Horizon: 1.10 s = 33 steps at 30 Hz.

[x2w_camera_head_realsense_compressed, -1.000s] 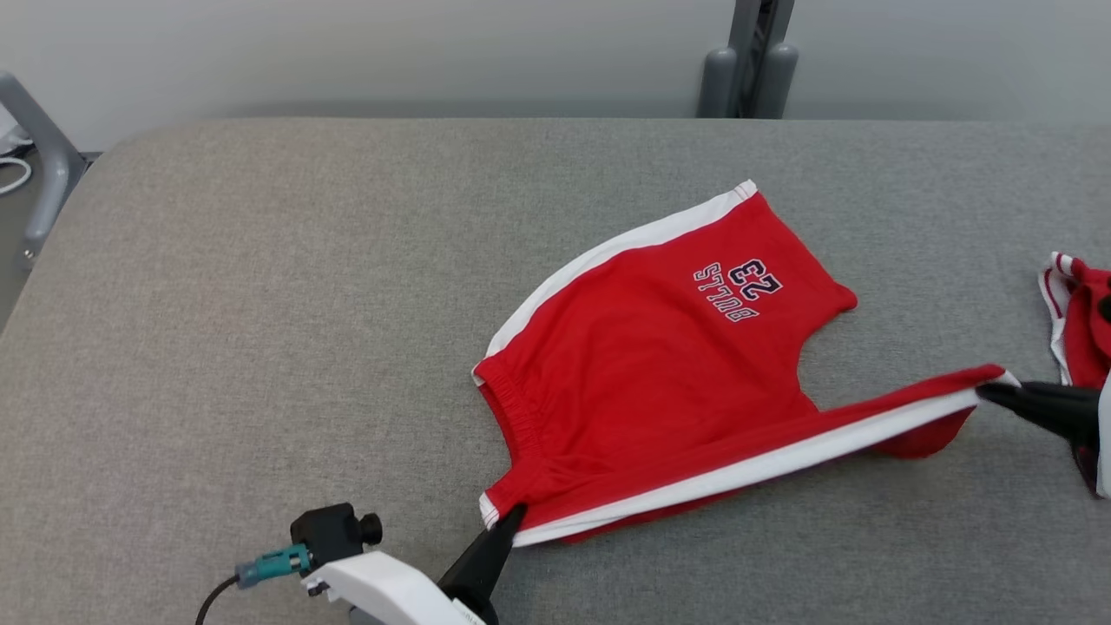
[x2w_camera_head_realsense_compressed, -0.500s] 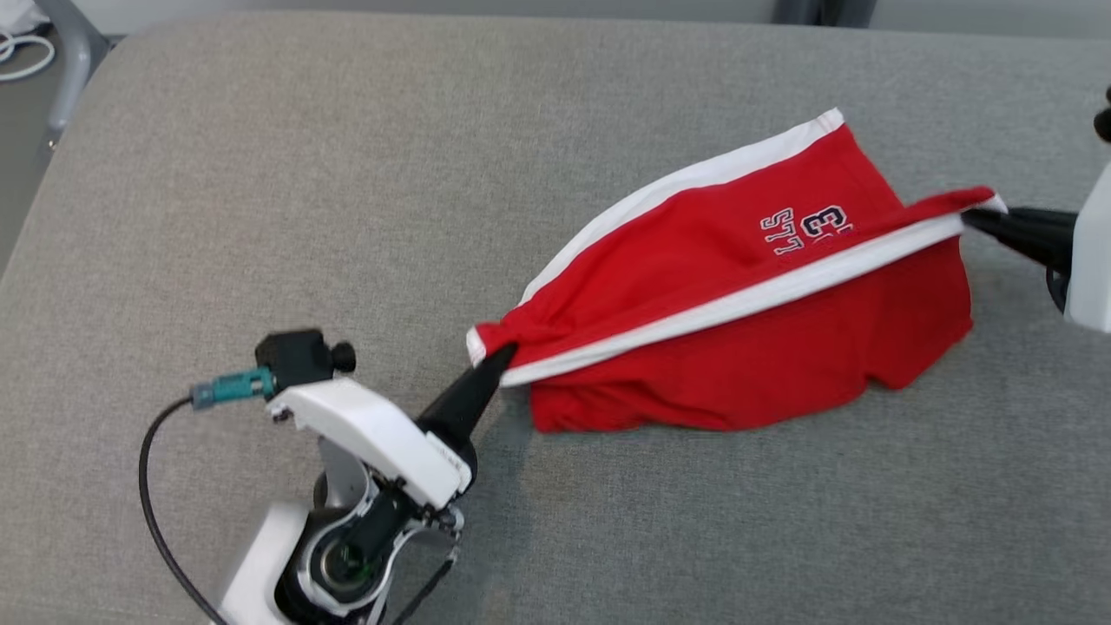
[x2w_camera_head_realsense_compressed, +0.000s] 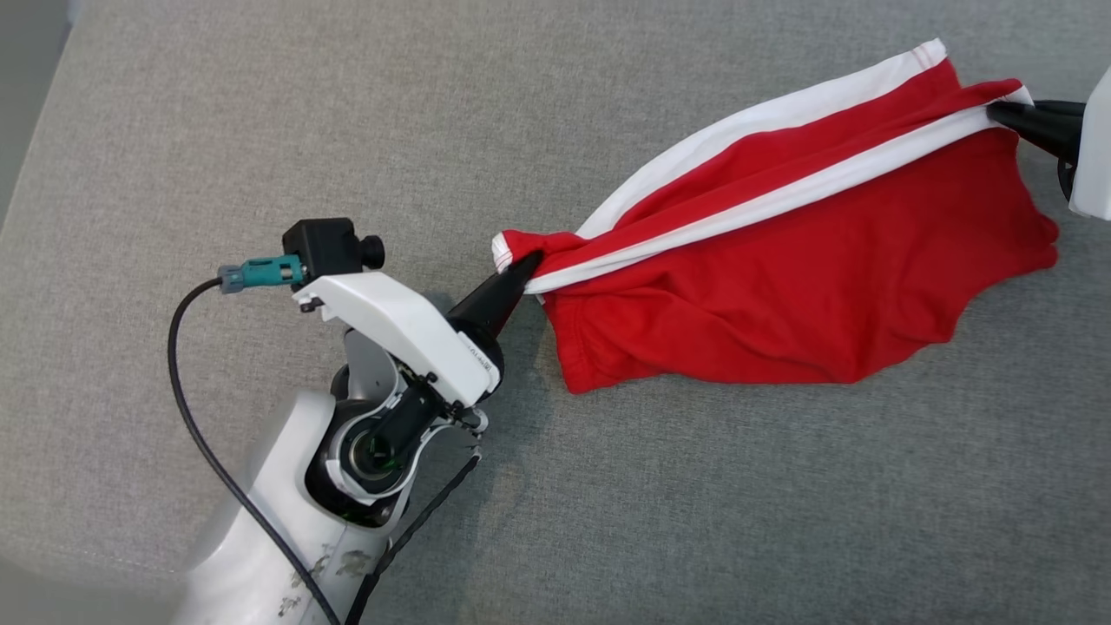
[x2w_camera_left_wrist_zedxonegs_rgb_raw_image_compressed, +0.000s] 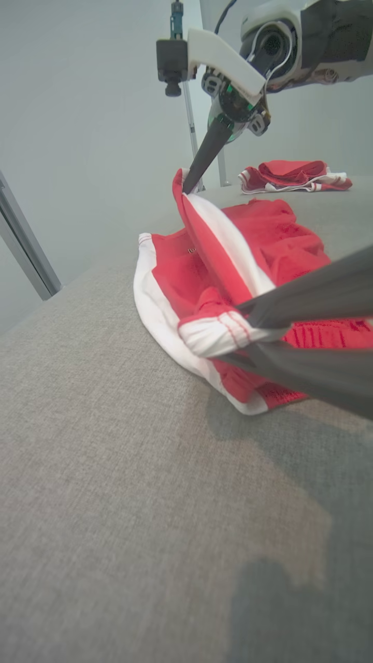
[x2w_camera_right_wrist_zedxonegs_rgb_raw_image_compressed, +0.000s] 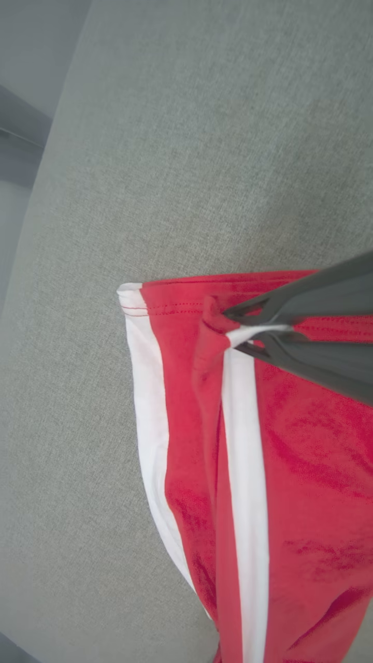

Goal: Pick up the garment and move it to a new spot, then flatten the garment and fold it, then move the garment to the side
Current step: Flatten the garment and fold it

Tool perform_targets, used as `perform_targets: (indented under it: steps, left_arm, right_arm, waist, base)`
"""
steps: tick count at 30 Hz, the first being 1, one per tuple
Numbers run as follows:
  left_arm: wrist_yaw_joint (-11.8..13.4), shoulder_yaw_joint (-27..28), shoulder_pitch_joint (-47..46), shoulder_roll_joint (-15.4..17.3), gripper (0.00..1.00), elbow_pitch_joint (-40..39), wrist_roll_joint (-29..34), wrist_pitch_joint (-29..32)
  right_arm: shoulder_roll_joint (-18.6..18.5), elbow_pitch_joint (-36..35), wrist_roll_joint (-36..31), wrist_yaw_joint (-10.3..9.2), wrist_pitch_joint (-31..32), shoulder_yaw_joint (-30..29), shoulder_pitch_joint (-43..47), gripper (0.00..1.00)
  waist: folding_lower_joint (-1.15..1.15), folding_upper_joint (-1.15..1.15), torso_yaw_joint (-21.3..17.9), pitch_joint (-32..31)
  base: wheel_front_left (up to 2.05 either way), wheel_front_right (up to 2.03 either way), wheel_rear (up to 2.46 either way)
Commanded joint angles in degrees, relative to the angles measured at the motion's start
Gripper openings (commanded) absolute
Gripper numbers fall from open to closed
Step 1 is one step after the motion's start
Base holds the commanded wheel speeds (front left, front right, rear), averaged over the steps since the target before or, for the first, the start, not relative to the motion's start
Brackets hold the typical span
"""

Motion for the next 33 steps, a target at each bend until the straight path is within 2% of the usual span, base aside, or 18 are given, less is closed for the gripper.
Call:
perform_targets:
  steps: [1,12,14,15,16,17,28,29,30,31,33]
  left_arm:
    - [-0.6,-0.1,-1.3,0.1,0.0,0.7,0.5,0.0]
    - [-3.3,-1.3,-6.4,-1.8,0.01,5.9,-0.3,-1.0]
    - [-3.4,-1.1,-7.2,-2.0,0.15,6.6,-0.6,-1.3]
    - [-3.5,-1.2,-7.5,-2.1,0.29,6.9,-0.7,-1.5]
    - [-3.5,-1.2,-7.9,-2.1,0.49,7.2,-0.6,-1.6]
    - [-3.5,-1.2,-8.2,-2.2,1.0,7.6,-0.7,-1.7]
    - [-4.4,-1.8,-10.8,-2.7,1.0,10.4,-0.4,-4.3]
    - [-4.5,-1.9,-11.0,-2.7,1.0,10.6,-0.5,-4.5]
    - [-4.5,-1.9,-11.2,-2.8,1.0,10.7,-0.6,-4.8]
    - [-4.7,-2.0,-11.3,-2.8,1.0,10.9,-0.7,-5.0]
    - [-5.0,-2.2,-11.6,-2.9,1.0,11.2,-0.9,-5.3]
  right_arm:
    - [0.0,0.6,-0.6,-0.16,-0.5,-0.1,-0.7,0.0]
    - [0.4,4.4,-2.0,-0.16,-2.5,1.2,-4.5,0.0]
    - [0.5,4.8,-2.1,-0.16,-3.2,1.5,-5.1,0.0]
    - [0.6,5.1,-2.2,-0.16,-3.5,1.6,-5.4,0.0]
    - [0.7,5.4,-2.2,-0.16,-3.9,1.7,-5.7,0.0]
    - [0.8,5.6,-2.1,-0.16,-4.2,1.7,-5.9,0.0]
    - [1.8,8.3,-1.9,-0.14,-7.5,2.8,-7.6,0.0]
    - [1.8,8.6,-2.1,-0.14,-8.3,2.6,-7.9,0.22]
    - [1.7,8.7,-2.6,-0.14,-9.5,2.3,-8.5,0.82]
    - [1.9,9.8,-2.7,-0.14,-10.6,1.6,-8.7,1.0]
    - [2.6,10.9,-3.6,-0.09,-12.8,1.1,-9.0,1.0]
  waist:
    - [0.0,0.0,0.8,1.1]
    - [0.0,0.0,1.7,3.5]
    - [0.0,0.0,1.7,3.8]
    - [0.0,0.0,1.7,4.0]
    - [0.0,0.0,1.8,4.1]
    - [0.0,0.0,1.8,4.3]
    - [0.0,0.0,2.3,5.5]
    - [0.0,0.0,2.4,5.6]
    - [0.0,0.0,2.5,5.7]
    - [0.0,0.0,2.6,5.8]
    - [0.0,0.0,2.9,5.9]
  base:
    - [0.0,0.0,0.0]
    - [0.0,0.0,0.0]
    - [0.0,0.0,0.0]
    - [0.0,0.0,0.0]
    - [0.0,0.0,0.0]
    - [0.0,0.0,0.0]
    - [0.0,0.0,0.0]
    - [0.0,0.0,0.0]
    - [0.0,0.0,0.0]
    - [0.0,0.0,0.0]
    - [0.0,0.0,0.0]
